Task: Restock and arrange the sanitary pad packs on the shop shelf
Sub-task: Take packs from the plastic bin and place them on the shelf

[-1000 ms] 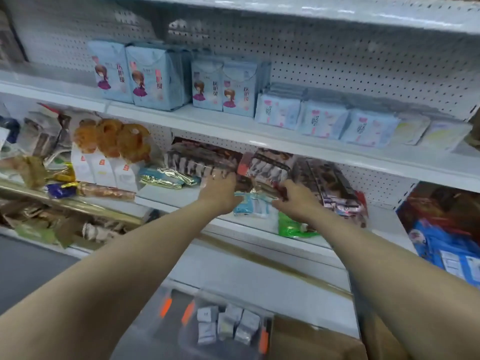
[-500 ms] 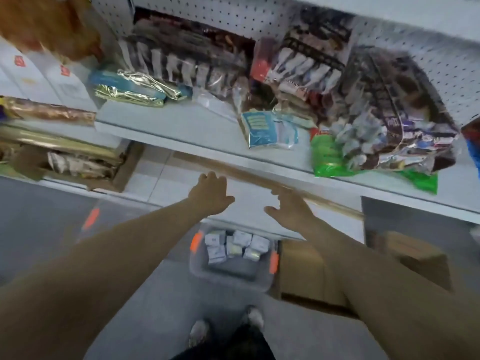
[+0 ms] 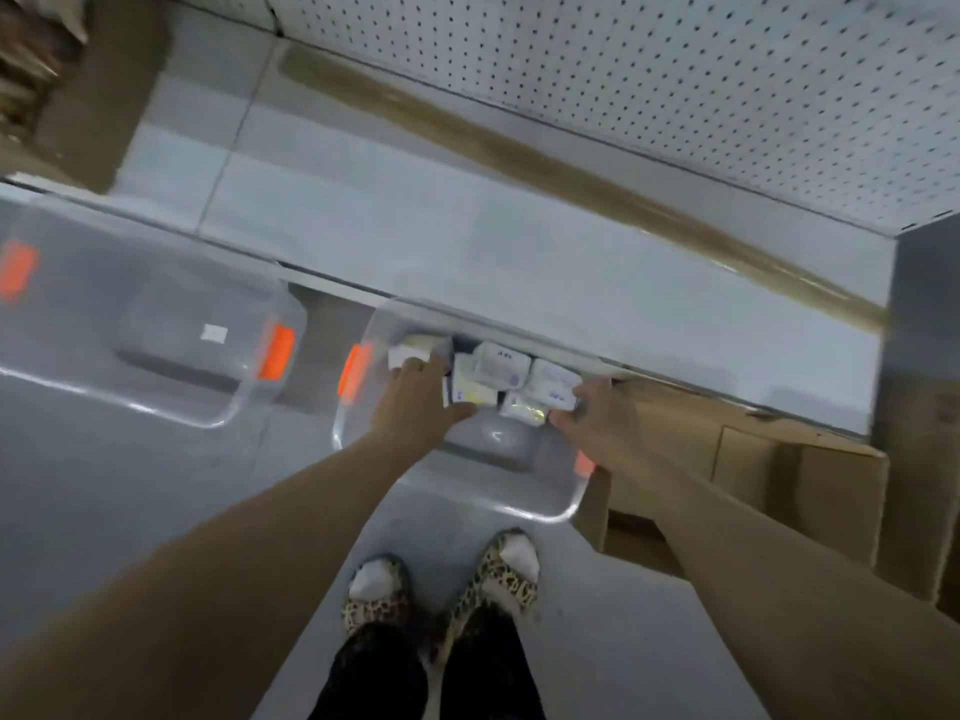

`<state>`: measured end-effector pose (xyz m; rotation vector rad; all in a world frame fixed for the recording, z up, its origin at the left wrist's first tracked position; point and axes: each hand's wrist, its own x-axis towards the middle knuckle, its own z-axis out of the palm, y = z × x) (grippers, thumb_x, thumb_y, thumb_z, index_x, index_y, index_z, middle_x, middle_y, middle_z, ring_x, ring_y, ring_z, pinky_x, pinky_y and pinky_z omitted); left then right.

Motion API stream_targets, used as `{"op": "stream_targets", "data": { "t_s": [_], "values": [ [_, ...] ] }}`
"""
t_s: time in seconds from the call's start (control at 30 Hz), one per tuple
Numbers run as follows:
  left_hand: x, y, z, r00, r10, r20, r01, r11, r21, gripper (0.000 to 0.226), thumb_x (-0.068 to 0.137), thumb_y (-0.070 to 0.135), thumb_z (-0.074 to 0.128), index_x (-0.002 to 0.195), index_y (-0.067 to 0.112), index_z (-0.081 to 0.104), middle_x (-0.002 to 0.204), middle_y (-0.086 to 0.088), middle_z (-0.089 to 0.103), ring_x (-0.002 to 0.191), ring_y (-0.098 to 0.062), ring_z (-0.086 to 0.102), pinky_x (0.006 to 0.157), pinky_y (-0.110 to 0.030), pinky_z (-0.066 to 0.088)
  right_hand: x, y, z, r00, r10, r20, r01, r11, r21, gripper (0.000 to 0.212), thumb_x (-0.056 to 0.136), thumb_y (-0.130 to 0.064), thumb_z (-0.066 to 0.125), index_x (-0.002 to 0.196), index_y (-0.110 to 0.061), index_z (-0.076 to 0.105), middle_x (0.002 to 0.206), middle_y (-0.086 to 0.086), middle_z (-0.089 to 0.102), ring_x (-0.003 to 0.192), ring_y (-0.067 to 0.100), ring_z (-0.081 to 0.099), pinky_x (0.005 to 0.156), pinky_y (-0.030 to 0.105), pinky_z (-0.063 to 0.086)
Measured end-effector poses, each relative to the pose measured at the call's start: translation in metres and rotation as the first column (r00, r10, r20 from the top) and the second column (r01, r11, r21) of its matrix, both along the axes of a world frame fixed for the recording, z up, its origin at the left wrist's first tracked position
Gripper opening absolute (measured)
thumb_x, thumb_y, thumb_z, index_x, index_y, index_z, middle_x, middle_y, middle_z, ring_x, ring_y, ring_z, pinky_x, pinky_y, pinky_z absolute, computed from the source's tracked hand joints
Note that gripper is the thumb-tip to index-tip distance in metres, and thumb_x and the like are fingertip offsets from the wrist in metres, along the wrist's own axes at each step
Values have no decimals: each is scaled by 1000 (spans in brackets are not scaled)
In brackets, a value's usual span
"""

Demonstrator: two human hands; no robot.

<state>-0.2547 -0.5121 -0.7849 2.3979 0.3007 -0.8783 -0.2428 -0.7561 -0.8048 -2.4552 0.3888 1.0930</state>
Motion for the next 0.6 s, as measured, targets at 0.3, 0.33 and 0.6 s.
{"op": "stream_targets", "data": {
  "t_s": [0.3, 0.33, 0.6],
  "values": [
    [29, -45, -156, 982, 13, 190, 17, 988, -156, 91, 70, 30, 89, 147, 23, 42, 143, -9, 45, 133, -31, 38, 112, -41, 31, 13, -16, -122, 990, -27, 139, 28, 1000, -5, 83, 77, -38, 84, 145, -15, 44, 144, 7, 44, 134, 21, 42, 98, 23, 31],
    [32, -47, -167, 975, -2, 224, 39, 986, -163, 92, 68, 27, 90, 147, 24, 43, 144, -8, 45, 133, -30, 39, 113, -38, 29, 13, -14, -130, 985, -17, 172, 18, 1000, -4, 85, 76, -38, 85, 146, -15, 42, 144, 6, 45, 136, 23, 40, 103, 27, 32],
    [23, -53, -222, 907, -62, 417, 144, 975, -167, 85, 57, 17, 93, 132, 16, 52, 132, -3, 51, 117, -23, 47, 93, -25, 31, 2, -1, -172, 941, 152, 301, -109, 982, -157, 103, 74, -45, 85, 153, -11, 29, 152, 12, 35, 138, 31, 32, 109, 35, 29]
  ]
}}
